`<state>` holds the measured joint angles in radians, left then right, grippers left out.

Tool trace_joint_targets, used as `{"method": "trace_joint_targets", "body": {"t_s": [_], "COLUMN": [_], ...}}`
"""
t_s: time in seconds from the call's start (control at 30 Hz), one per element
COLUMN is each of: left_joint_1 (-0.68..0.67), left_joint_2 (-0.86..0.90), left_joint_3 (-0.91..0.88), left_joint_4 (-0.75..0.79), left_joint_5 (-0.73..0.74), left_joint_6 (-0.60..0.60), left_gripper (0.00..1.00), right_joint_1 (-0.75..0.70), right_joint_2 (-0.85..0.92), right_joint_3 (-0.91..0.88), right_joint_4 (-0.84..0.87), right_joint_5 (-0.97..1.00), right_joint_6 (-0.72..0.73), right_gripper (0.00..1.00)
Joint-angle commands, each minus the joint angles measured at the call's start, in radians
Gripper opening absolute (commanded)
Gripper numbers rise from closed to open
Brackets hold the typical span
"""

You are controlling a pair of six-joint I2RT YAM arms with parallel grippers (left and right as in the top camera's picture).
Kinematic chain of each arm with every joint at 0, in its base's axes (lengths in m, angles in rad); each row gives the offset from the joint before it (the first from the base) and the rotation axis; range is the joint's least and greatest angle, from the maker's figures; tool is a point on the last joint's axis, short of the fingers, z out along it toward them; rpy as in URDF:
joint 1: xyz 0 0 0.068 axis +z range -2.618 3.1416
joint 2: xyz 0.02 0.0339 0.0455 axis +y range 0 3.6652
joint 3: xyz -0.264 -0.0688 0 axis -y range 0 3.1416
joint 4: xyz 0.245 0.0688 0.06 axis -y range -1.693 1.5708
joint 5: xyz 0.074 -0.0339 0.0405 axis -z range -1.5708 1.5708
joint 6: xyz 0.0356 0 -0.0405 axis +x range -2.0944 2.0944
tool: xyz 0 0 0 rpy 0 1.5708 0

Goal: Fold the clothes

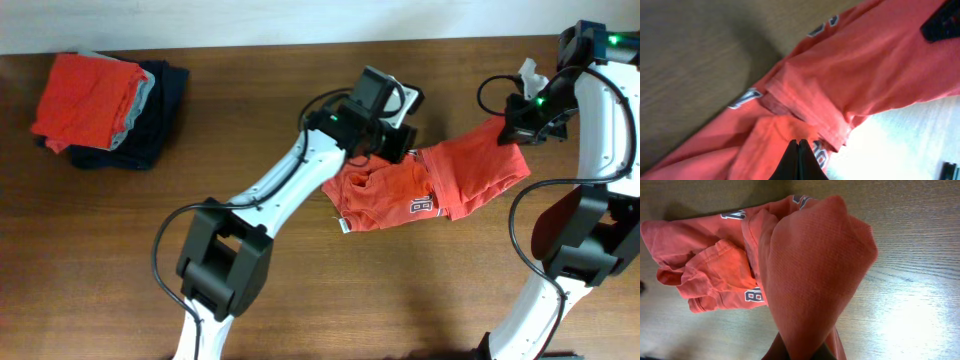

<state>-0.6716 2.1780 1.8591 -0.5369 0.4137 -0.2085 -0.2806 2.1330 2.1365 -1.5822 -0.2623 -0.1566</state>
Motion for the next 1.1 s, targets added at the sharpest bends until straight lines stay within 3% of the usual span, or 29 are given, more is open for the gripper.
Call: {"method": "trace_joint_targets", "body": {"t_s": [0.0, 0.1, 0.43, 0.67, 0.83, 0.97, 1.07], "left_joint_1": [-0.040, -0.053, -0.063, -0.080, -0.081, -0.085, -0.067], "left_joint_2": [0.078, 0.107, 0.158, 0.247, 0.299, 0.361, 0.397], "left_joint_3": [0.006, 0.006, 0.006, 0.006, 0.006, 0.006, 0.007], "left_joint_4": [0.006, 0.027, 0.111, 0.180, 0.281, 0.300, 0.378], "left_joint_5": [0.046, 0.125, 0.140, 0.166, 0.293, 0.314, 0.424], "left_joint_6": [-0.034, -0.034, -0.044, -0.163, -0.293, -0.407, -0.458], "left_gripper": [0.00, 0.00, 0.01, 0.00, 0.00, 0.00, 0.00], "right_joint_1": [0.005, 0.005, 0.006, 0.006, 0.007, 0.022, 0.040], "right_joint_2": [-0.007, -0.007, -0.007, -0.007, -0.007, -0.007, -0.007], "right_joint_3": [0.025, 0.025, 0.025, 0.025, 0.025, 0.025, 0.025], "right_joint_4": [0.001, 0.001, 0.004, 0.003, 0.003, 0.003, 0.003], "right_joint_5": [0.001, 0.001, -0.052, -0.063, -0.107, -0.108, -0.108], "right_joint_6": [0.017, 0.017, 0.040, 0.039, 0.039, 0.039, 0.039], "right_gripper": [0.04, 0.04, 0.04, 0.04, 0.04, 0.04, 0.04]}}
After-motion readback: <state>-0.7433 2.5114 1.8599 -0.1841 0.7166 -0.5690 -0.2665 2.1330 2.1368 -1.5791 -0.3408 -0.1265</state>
